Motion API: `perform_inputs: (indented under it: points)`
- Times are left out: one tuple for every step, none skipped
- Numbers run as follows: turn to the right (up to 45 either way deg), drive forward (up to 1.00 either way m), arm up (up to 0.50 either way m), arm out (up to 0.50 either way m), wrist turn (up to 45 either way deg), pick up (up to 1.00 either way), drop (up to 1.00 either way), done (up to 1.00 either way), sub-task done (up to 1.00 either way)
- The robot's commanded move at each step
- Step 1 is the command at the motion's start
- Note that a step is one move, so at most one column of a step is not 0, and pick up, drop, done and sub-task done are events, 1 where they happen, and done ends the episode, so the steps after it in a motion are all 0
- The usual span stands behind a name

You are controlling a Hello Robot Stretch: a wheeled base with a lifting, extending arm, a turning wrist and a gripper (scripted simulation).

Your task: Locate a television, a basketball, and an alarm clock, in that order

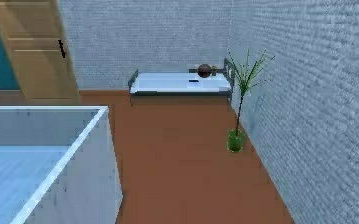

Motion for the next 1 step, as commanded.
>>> perform_inputs:
  points:
    - [-45.0,0.00,0.00,0.00,0.0,0.00,0.00,0.00,0.00]
